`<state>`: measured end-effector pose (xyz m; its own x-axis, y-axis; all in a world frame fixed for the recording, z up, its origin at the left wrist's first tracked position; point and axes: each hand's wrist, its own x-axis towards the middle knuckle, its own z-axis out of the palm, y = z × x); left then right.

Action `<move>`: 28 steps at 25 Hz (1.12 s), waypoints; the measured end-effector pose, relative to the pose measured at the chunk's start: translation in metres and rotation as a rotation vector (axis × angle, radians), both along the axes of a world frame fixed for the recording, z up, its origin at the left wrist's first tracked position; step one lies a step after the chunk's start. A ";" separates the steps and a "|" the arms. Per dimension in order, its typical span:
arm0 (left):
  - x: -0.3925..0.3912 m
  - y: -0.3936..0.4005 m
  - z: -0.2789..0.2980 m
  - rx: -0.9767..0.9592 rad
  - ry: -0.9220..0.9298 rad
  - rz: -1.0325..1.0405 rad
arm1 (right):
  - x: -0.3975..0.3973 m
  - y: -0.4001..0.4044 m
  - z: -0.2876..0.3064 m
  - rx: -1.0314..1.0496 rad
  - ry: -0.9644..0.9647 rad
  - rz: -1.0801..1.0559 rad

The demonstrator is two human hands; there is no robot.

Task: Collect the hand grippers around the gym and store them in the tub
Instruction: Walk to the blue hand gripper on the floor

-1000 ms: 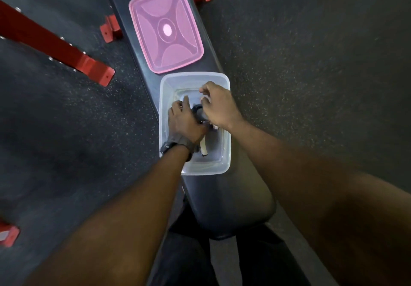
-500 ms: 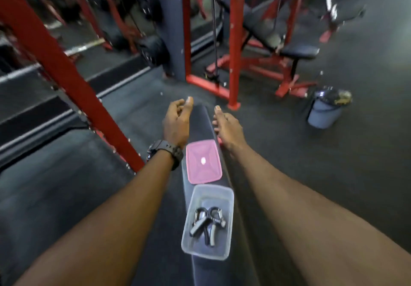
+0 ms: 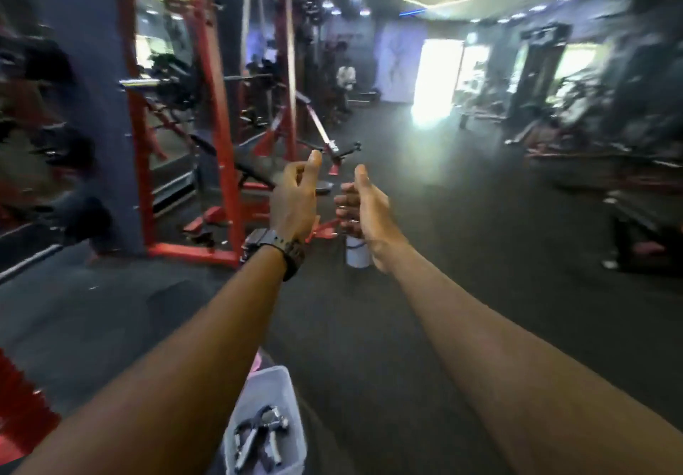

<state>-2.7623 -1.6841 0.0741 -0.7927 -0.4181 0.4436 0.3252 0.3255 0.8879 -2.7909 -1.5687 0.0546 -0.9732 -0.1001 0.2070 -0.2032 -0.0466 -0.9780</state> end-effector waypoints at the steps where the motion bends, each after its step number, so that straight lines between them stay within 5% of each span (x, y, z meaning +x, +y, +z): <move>1: 0.008 0.031 0.005 0.005 0.013 -0.079 | 0.022 0.038 0.010 -0.004 0.012 -0.063; 7: 0.096 0.263 0.040 0.049 0.008 -0.619 | 0.200 0.296 0.054 0.031 0.059 -0.624; 14: 0.323 0.522 0.056 0.034 -0.017 -1.289 | 0.524 0.526 0.045 0.018 0.038 -1.317; 20: 0.461 0.628 0.044 0.080 -0.080 -1.679 | 0.741 0.560 0.022 -0.007 0.014 -1.729; 28: 0.576 0.676 0.033 0.113 -0.172 -1.994 | 0.854 0.536 0.011 -0.047 -0.048 -2.019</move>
<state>-2.1861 -1.0078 0.1076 -0.1150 0.9234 0.3663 0.0169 -0.3669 0.9301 -1.9365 -1.0324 0.0657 0.3339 0.9302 0.1526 0.0346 0.1496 -0.9881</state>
